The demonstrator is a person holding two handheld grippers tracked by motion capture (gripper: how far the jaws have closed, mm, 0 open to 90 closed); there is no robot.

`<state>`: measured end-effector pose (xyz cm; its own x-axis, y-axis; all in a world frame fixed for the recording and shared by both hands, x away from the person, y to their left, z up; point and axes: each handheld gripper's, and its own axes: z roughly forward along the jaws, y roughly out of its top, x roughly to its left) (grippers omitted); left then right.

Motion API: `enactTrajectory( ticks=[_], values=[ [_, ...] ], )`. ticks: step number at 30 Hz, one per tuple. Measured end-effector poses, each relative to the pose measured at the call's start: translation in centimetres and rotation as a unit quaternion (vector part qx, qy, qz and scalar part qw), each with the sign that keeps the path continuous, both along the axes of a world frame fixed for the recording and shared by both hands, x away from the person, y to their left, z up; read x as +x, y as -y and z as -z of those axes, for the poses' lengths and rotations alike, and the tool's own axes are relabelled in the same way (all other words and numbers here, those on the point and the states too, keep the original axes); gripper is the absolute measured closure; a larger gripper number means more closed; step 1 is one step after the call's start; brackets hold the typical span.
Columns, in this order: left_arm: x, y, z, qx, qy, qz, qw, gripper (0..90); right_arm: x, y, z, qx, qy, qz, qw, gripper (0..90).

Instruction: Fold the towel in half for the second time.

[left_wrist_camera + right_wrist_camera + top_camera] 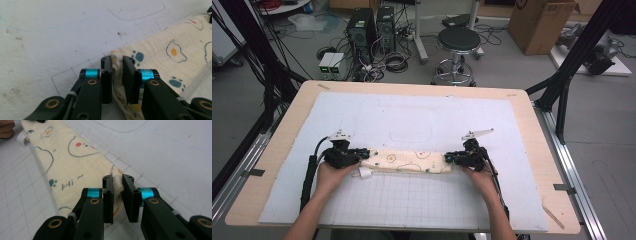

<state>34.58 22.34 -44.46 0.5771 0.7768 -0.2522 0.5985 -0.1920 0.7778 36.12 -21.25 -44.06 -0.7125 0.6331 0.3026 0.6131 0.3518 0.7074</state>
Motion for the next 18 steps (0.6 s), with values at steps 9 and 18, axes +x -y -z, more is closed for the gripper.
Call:
enactTrajectory(
  ticks=[9, 18],
  values=[
    [1.5, -0.3, -1.0, 0.007, 0.020, -0.024, 0.9995, 80.6, 1.5, -0.8, -1.8, -0.010, 0.019, 0.019, 0.9996, 81.0],
    [3.2, 0.1, -1.2, 0.011, 0.027, -0.041, 0.9987, 80.6, 4.0, -1.0, -1.6, -0.022, 0.016, 0.055, 0.9981, 80.9]
  ],
)
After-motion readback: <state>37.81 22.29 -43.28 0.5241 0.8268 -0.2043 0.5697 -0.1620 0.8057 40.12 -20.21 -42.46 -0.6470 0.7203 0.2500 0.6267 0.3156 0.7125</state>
